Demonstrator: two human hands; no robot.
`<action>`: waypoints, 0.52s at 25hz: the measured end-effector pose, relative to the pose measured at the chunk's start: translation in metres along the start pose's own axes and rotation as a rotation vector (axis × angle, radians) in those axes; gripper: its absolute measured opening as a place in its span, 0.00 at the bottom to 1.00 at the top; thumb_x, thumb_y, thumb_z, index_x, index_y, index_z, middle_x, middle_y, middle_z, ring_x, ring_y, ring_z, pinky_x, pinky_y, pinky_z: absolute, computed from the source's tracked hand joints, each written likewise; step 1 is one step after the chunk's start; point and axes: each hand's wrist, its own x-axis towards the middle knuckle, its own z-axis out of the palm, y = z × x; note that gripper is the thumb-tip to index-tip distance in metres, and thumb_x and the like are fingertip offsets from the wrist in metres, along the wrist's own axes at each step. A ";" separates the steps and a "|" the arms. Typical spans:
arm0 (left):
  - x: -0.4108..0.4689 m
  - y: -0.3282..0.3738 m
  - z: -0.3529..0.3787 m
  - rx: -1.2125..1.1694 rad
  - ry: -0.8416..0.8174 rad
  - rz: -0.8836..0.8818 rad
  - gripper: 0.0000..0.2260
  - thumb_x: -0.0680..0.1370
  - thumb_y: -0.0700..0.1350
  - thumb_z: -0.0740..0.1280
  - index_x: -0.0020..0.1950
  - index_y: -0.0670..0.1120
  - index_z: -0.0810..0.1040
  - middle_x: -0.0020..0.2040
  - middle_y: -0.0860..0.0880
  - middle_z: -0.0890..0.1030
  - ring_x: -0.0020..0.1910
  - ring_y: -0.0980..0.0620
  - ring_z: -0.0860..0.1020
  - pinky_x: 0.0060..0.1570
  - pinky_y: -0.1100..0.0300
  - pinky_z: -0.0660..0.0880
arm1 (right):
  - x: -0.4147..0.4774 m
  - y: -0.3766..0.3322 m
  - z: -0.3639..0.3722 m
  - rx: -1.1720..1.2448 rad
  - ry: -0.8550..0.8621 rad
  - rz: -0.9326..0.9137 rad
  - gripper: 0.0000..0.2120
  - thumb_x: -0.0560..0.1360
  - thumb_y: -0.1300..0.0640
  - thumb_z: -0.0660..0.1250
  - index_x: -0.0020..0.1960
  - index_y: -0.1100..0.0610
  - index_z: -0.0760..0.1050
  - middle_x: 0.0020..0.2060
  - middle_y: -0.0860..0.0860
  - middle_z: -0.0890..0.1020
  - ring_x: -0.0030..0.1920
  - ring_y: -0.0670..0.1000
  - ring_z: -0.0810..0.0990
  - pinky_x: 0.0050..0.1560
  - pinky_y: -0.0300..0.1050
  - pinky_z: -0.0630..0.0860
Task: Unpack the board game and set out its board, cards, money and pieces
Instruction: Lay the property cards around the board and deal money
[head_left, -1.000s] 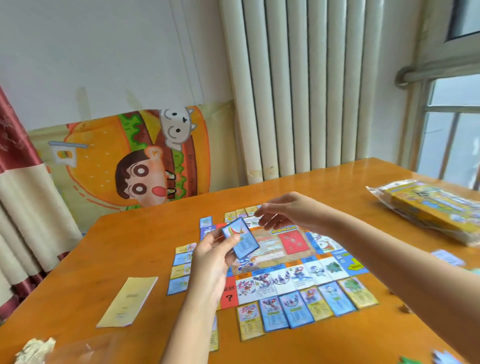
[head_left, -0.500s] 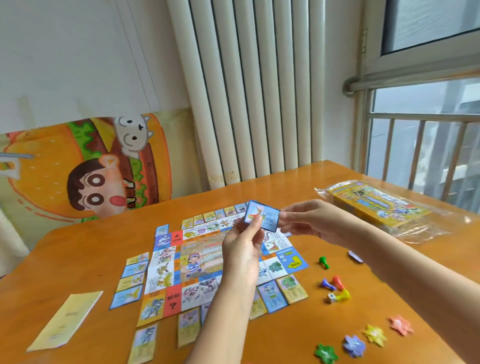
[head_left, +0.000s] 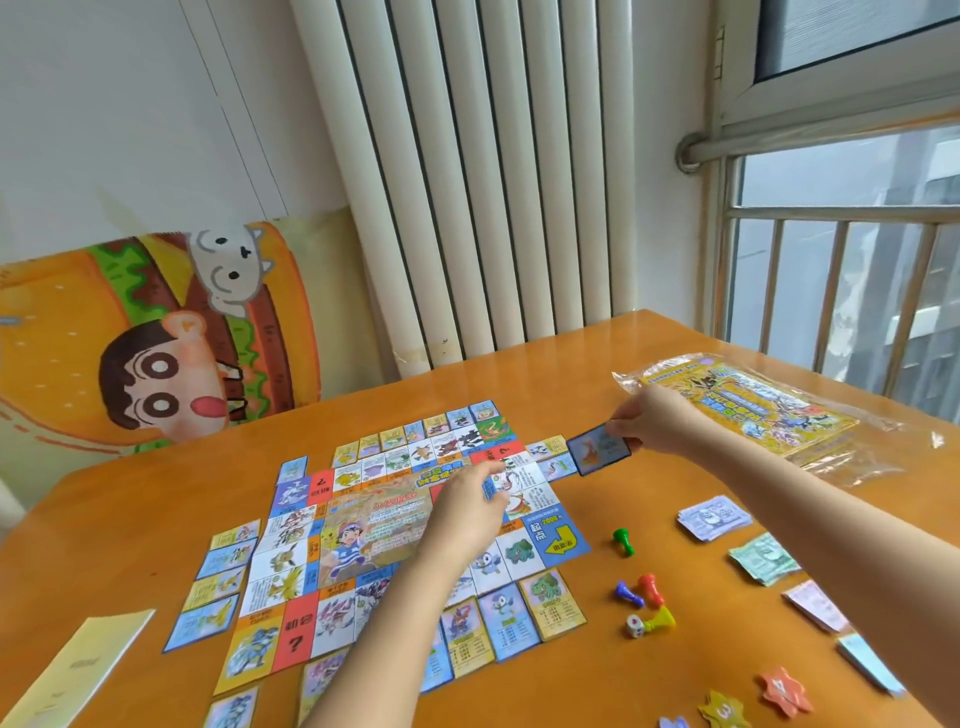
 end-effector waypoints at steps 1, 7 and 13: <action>0.008 -0.002 0.004 0.062 -0.059 0.017 0.19 0.82 0.47 0.59 0.73 0.52 0.66 0.73 0.49 0.66 0.65 0.50 0.72 0.63 0.56 0.70 | 0.006 0.006 0.003 -0.024 -0.035 0.021 0.11 0.77 0.55 0.64 0.41 0.59 0.82 0.27 0.48 0.75 0.27 0.44 0.69 0.24 0.34 0.63; 0.029 -0.006 0.026 0.180 -0.272 -0.032 0.23 0.83 0.53 0.54 0.77 0.50 0.56 0.79 0.50 0.49 0.77 0.46 0.40 0.73 0.49 0.44 | 0.030 0.023 0.032 -0.072 -0.129 0.096 0.13 0.74 0.52 0.70 0.46 0.63 0.83 0.35 0.52 0.83 0.31 0.46 0.74 0.31 0.37 0.70; 0.035 -0.021 0.032 0.209 -0.199 -0.079 0.24 0.82 0.56 0.54 0.76 0.50 0.59 0.78 0.48 0.51 0.77 0.44 0.41 0.73 0.49 0.45 | 0.032 0.031 0.034 -0.128 -0.176 -0.112 0.14 0.69 0.49 0.75 0.54 0.51 0.82 0.52 0.50 0.81 0.49 0.49 0.78 0.45 0.42 0.74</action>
